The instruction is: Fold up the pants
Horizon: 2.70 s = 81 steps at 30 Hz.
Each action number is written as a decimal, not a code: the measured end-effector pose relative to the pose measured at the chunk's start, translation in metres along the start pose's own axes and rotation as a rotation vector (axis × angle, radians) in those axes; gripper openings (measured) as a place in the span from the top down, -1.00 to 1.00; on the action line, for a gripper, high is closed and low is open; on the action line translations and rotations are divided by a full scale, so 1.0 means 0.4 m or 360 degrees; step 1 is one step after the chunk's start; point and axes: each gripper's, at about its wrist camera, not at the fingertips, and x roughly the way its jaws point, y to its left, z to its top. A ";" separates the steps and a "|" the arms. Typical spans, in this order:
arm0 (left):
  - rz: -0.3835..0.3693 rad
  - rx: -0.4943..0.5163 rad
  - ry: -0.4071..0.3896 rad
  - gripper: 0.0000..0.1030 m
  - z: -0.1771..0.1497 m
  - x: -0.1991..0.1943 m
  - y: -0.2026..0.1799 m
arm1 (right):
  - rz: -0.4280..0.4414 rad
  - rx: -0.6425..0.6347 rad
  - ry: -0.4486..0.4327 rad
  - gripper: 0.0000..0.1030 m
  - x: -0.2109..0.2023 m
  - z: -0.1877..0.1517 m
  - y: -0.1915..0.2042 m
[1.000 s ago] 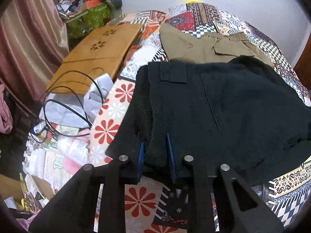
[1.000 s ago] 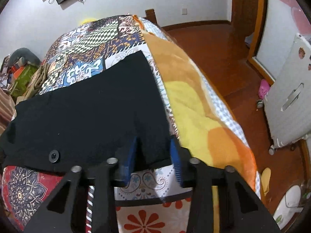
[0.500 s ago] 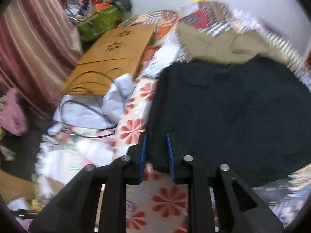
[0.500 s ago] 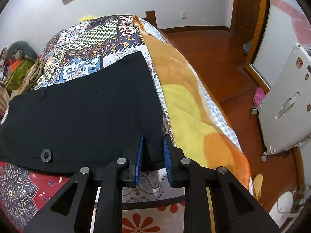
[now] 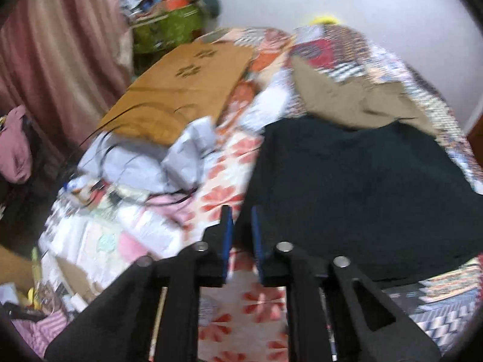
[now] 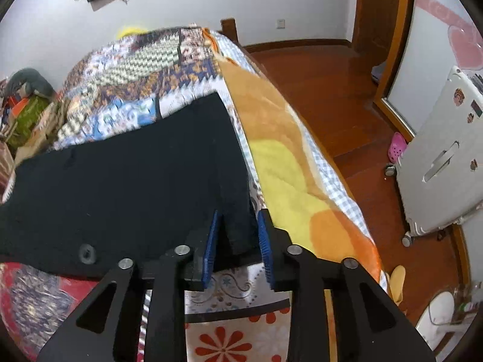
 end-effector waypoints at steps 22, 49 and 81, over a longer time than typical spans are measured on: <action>-0.0464 0.0323 0.0209 -0.24 -0.087 0.047 -0.328 | 0.0623 -0.0607 0.0255 -0.04 0.064 -0.079 0.432; -0.0405 0.0322 0.0025 -0.28 0.090 0.040 -0.395 | 0.0794 -0.0596 0.0284 -0.05 0.159 0.130 0.438; -0.0685 0.0793 0.0126 -0.29 0.047 0.006 -0.827 | 0.0252 -0.0041 0.0065 -0.14 -0.015 0.012 -0.004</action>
